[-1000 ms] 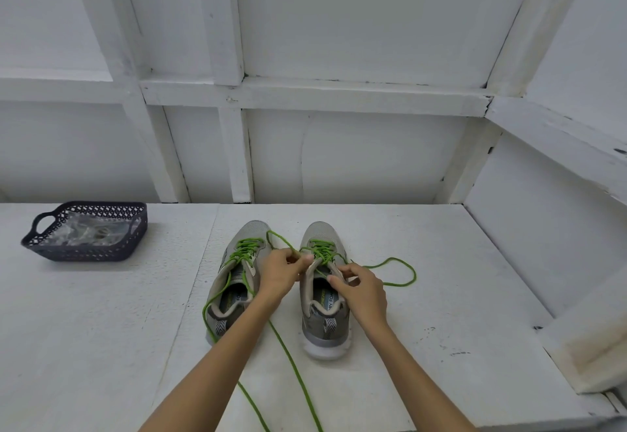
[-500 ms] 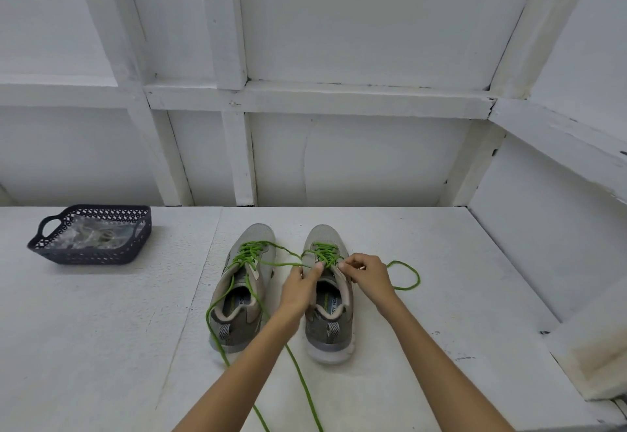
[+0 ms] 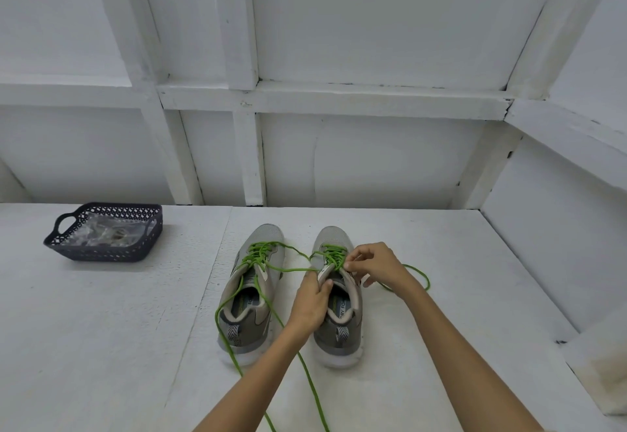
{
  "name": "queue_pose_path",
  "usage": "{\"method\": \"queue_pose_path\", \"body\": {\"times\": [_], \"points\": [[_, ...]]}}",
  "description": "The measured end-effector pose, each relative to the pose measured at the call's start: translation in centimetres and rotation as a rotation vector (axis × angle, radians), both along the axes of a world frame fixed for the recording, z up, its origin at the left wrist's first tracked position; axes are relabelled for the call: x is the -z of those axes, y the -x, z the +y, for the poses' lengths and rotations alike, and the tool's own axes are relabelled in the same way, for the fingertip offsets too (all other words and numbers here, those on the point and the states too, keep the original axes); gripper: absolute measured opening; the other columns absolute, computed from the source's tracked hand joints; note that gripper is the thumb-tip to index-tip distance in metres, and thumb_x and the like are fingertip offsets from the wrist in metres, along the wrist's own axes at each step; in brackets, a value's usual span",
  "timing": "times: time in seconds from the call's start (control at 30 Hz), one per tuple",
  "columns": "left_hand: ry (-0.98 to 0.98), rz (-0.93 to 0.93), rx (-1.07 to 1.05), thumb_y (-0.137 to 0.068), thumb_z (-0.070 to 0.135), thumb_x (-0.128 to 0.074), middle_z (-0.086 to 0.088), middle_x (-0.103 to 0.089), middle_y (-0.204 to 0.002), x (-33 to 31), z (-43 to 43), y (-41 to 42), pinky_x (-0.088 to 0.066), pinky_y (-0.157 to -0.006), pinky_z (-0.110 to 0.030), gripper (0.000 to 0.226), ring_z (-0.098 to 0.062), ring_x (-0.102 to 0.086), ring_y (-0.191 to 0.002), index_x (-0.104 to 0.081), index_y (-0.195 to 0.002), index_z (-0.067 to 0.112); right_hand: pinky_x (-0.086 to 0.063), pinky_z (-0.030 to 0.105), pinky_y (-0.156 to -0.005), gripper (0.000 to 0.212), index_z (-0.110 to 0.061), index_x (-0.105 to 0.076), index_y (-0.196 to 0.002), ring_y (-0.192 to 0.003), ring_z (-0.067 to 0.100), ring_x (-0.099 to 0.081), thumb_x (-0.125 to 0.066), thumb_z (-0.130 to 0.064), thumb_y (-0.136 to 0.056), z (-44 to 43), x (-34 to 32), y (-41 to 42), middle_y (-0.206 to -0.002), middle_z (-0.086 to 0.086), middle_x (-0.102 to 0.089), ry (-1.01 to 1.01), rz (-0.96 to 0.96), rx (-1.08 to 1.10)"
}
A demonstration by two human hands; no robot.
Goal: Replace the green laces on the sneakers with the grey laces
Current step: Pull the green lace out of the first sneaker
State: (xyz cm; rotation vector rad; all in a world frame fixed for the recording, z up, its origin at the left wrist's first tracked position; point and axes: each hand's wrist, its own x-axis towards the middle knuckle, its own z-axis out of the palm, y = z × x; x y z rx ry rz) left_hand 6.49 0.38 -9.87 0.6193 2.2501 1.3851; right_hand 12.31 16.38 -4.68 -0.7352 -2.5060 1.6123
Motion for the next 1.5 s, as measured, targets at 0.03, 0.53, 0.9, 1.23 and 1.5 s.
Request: {"method": "queue_pose_path", "body": {"times": [0.03, 0.53, 0.9, 1.23, 1.5], "points": [[0.008, 0.021, 0.004, -0.101, 0.018, -0.045, -0.012, -0.055, -0.12, 0.0, 0.0, 0.0, -0.034, -0.078, -0.024, 0.026, -0.026, -0.052, -0.112, -0.048, -0.122, 0.004, -0.051, 0.027, -0.054, 0.005, -0.01, -0.072, -0.083, -0.062, 0.015, -0.065, -0.075, -0.014, -0.082, 0.1, 0.0, -0.1, -0.073, 0.004, -0.069, 0.007, -0.007, -0.016], [-0.11, 0.169, 0.13, -0.1, 0.002, -0.042, -0.004, -0.033, -0.153, -0.5, -0.3, -0.1, -0.018, -0.107, -0.009, 0.048, -0.017, -0.029, -0.142, -0.032, -0.147, 0.01, -0.041, 0.032, -0.065, 0.013, -0.015, -0.059, -0.092, -0.074, 0.019, -0.058, -0.052, -0.026, -0.089, -0.7, -1.3, 1.3, -0.091, 0.0, -0.066, -0.576, -0.146, -0.159], [-0.109, 0.146, 0.075, -0.099, 0.001, -0.042, -0.003, -0.041, -0.148, 0.0, -0.2, 0.0, -0.022, -0.102, -0.009, 0.047, -0.017, -0.035, -0.139, -0.036, -0.145, 0.01, -0.049, 0.027, -0.053, 0.012, -0.016, -0.067, -0.078, -0.065, 0.013, -0.063, -0.067, -0.022, -0.089, 0.1, 0.1, -0.2, -0.073, 0.0, -0.066, -0.101, 0.004, -0.105], [-0.09, 0.145, 0.075, -0.1, 0.003, -0.042, -0.005, -0.044, -0.146, 0.2, -0.1, 0.1, -0.026, -0.099, -0.01, 0.047, -0.019, -0.04, -0.135, -0.036, -0.146, 0.01, -0.044, 0.025, -0.047, 0.013, -0.016, -0.067, -0.082, -0.063, 0.014, -0.061, -0.066, -0.026, -0.091, 0.5, 0.0, -0.4, -0.076, -0.002, -0.065, -0.115, -0.022, -0.118], [-0.089, 0.136, 0.073, -0.1, 0.004, -0.043, -0.005, -0.044, -0.146, 0.3, -0.2, 0.1, -0.026, -0.104, -0.015, 0.047, -0.019, -0.039, -0.136, -0.036, -0.146, 0.01, -0.041, 0.023, -0.046, 0.007, -0.008, -0.065, -0.084, -0.054, 0.011, -0.059, -0.064, -0.011, -0.091, 0.2, 0.3, -0.7, -0.076, 0.002, -0.067, 0.047, 0.072, 0.198]]}}
